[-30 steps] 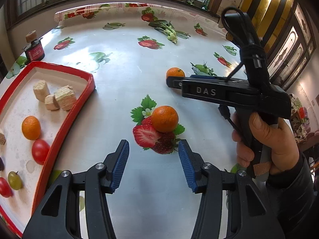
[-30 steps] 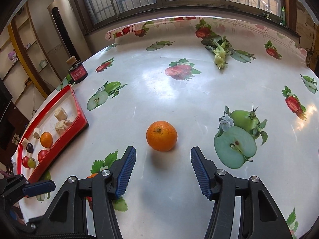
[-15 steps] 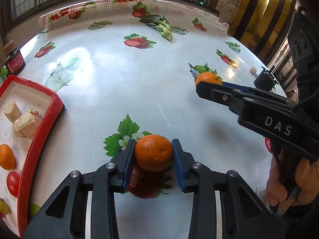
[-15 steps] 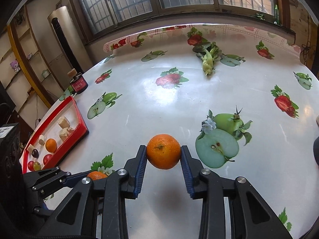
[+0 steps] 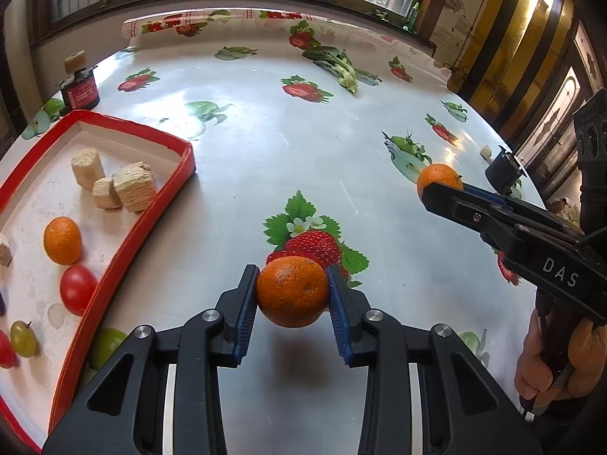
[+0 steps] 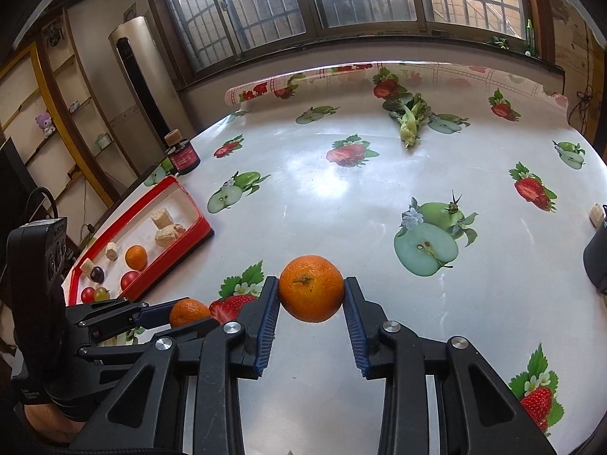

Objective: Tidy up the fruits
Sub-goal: 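Carry both oranges over the red tray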

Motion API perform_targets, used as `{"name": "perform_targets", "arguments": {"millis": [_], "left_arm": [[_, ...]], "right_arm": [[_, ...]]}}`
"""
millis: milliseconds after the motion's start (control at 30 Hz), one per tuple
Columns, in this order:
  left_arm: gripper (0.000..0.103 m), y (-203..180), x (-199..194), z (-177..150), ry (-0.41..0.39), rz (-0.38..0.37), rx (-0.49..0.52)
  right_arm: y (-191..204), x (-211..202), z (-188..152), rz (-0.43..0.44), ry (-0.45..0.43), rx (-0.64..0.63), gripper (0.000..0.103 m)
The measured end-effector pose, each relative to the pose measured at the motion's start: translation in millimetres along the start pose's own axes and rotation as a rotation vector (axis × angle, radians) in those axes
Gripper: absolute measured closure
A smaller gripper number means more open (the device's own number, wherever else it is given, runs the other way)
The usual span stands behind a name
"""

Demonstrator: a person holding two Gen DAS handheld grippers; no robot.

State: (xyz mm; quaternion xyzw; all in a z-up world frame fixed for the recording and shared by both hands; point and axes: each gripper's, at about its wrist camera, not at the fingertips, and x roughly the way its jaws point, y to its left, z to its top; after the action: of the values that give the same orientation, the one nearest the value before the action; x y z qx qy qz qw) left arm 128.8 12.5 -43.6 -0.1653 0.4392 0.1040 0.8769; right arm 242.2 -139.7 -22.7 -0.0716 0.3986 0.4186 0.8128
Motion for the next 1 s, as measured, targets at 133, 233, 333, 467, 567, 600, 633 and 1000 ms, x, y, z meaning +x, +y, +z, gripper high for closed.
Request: {"name": "perform_targets", "arguments": {"millis": [133,233,333,467,567,600,633,1000], "left_arm": [[0.07,8.7,-12.3,-4.7,-0.016,0.013,-0.015],[0.07,13.3,-19.1,-6.6,-0.025,0.021,-0.019],[0.07,18.5,-26.1,-7.8,-0.036,0.03,-0.024],[0.07,27.0,-35.8,-9.2,-0.051,0.043,-0.032],[0.07,34.3,-42.9,-9.6,-0.063,0.055,-0.039],[0.07,36.8,-45.2,-9.3,-0.067,0.059,-0.041],[0.07,39.3,-47.3,-9.2,-0.07,0.064,-0.044],[0.07,77.7,-64.4,-12.4,-0.093,0.111,-0.098]], "right_arm": [[10.8,-2.0,-2.1,0.01,0.0,-0.011,0.068],[17.6,-3.7,-3.5,0.015,-0.001,-0.021,0.068],[24.3,-4.4,-4.0,0.015,-0.001,-0.029,0.068],[34.2,-4.4,-3.9,0.024,-0.002,-0.041,0.068],[44.1,-3.7,-2.9,0.033,-0.003,-0.053,0.068],[47.6,-3.3,-2.6,0.038,-0.002,-0.058,0.068],[51.2,-2.7,-2.0,0.042,-0.002,-0.063,0.068],[92.1,11.7,4.9,0.087,0.015,-0.12,0.068]]}}
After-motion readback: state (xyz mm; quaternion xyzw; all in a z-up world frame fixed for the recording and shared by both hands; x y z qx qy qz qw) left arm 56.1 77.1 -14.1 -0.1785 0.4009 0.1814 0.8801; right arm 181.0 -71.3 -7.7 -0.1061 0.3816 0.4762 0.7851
